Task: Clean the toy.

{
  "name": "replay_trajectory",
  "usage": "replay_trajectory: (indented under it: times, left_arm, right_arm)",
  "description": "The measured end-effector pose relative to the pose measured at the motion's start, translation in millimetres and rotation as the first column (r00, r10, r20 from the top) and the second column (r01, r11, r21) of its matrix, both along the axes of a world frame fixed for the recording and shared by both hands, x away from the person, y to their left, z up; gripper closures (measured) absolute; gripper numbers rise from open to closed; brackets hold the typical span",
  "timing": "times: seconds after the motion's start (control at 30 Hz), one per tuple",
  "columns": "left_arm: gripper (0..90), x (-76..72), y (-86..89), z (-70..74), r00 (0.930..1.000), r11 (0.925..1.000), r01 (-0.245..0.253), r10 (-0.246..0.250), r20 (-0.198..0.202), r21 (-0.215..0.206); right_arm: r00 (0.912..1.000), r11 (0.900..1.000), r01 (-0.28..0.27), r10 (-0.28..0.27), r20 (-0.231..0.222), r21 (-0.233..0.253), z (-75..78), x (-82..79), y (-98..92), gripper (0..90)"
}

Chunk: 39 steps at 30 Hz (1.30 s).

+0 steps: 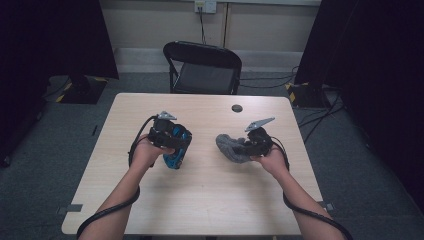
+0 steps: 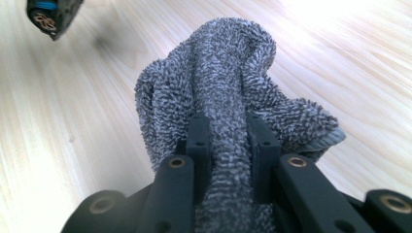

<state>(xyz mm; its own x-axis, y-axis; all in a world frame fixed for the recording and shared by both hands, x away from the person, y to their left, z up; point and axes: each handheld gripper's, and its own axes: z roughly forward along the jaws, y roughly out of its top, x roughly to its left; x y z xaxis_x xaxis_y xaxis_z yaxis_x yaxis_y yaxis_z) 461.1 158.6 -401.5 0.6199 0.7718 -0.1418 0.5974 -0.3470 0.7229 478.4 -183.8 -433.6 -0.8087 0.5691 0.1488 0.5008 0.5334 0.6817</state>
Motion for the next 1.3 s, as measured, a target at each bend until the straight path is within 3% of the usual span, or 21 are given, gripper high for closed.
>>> replay_trajectory:
  times: [0.37, 0.7, 1.03, 1.3]
  left_arm:
    - [25.6, -5.5, 22.0, -16.3, 0.999, 0.9991, -0.03, 0.031, -0.031, 0.03]
    - [25.6, -6.3, 31.2, -22.9, 0.9979, 0.997, -0.049, 0.051, -0.04, 0.061]
    - [25.6, 2.4, 37.1, -28.2, 0.9946, 0.9933, -0.077, 0.083, -0.062, 0.086]
    - [25.5, 15.6, 33.1, -40.4, 0.9904, 0.989, -0.097, 0.107, -0.087, 0.112]
  right_arm:
    - [0.9989, 0.999, 0.046, -0.046, 0.001, -0.004, -0.9, -3.1, -28.4, 76.0]
    - [0.9963, 0.996, 0.085, -0.085, 0.012, -0.014, -0.5, -5.2, -46.1, 76.0]
    - [0.9875, 0.987, 0.157, -0.157, 0.012, -0.008, -2.9, -6.8, -69.3, 75.8]
    - [0.9821, 0.982, 0.188, -0.188, 0.011, -0.013, -11.2, -4.6, -74.8, 75.6]
